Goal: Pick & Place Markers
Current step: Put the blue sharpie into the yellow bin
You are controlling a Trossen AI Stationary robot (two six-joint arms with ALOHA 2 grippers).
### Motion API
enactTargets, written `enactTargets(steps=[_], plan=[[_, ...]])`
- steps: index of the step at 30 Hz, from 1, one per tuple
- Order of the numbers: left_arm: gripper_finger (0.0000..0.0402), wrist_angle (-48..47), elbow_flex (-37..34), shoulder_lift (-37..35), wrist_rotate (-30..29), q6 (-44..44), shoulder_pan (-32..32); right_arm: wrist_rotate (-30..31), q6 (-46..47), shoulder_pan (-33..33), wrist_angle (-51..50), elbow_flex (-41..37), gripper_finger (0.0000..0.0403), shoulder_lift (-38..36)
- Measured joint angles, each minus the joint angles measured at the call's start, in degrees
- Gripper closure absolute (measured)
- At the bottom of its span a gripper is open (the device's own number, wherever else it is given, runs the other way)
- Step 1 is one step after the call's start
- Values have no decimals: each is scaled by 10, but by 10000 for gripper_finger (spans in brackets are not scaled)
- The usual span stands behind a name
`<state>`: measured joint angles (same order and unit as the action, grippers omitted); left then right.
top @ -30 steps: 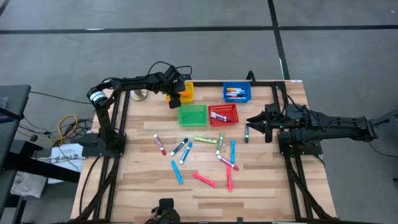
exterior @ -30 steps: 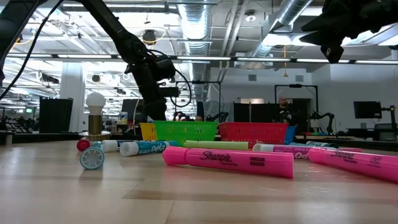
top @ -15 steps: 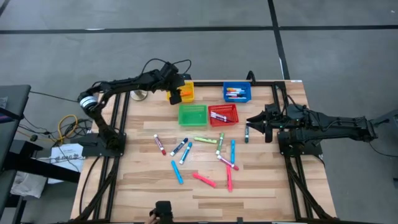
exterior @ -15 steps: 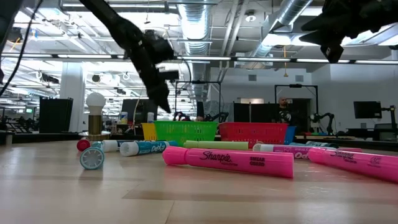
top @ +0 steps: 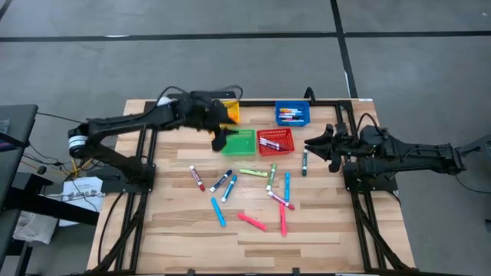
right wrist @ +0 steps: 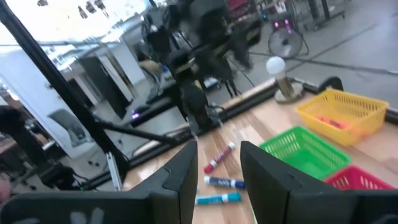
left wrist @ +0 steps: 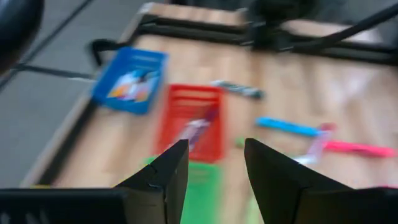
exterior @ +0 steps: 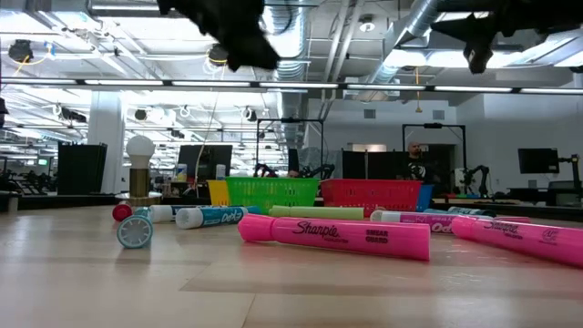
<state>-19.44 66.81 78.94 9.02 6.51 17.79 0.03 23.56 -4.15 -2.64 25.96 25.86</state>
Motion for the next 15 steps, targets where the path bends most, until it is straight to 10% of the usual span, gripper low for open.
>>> enactTargets(steps=[15], plan=[[250, 45, 0, 61, -98, -203, -222, 0, 65, 0, 19, 0, 291, 0]])
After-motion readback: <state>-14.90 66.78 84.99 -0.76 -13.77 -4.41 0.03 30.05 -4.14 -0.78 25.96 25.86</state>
